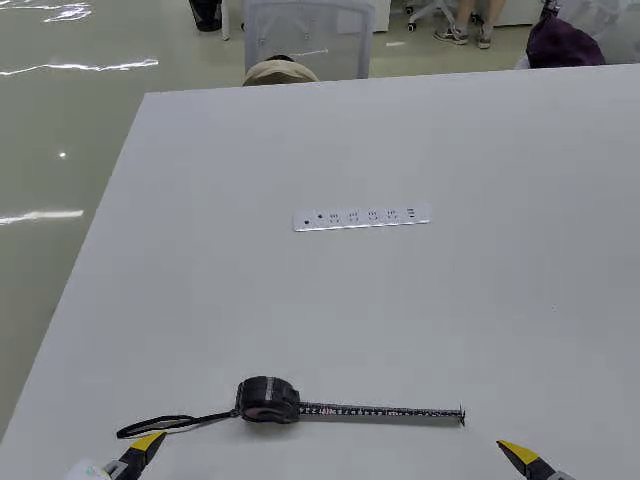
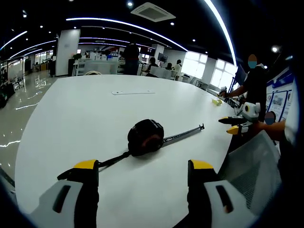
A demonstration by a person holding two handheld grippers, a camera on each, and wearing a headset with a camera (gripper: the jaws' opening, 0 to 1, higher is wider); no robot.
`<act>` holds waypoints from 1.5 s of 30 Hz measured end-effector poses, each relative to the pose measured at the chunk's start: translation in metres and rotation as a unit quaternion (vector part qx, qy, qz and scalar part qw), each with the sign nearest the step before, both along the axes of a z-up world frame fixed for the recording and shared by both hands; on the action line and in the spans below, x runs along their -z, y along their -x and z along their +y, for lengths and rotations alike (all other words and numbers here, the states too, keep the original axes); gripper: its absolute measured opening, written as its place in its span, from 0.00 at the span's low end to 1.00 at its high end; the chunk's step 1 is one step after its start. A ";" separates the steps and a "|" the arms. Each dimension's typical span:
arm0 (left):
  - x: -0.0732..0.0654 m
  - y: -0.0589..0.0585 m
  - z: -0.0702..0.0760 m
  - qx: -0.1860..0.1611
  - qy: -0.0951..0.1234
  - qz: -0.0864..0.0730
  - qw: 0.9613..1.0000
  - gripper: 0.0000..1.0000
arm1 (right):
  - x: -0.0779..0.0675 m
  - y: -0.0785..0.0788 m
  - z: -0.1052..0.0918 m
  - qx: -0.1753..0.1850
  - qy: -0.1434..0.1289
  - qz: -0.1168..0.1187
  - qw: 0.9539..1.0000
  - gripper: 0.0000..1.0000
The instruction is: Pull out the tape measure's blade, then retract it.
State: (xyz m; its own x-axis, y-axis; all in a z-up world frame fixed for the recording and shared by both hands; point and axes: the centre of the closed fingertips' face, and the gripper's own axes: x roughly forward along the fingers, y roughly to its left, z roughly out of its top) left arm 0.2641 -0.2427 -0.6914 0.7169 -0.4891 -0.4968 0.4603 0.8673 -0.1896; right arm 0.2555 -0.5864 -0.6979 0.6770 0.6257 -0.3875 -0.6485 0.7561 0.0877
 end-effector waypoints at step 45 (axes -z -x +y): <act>0.015 -0.026 -0.032 -0.063 -0.016 0.047 0.997 0.80 | 0.000 -0.014 0.009 -0.029 0.001 -0.007 1.000 0.55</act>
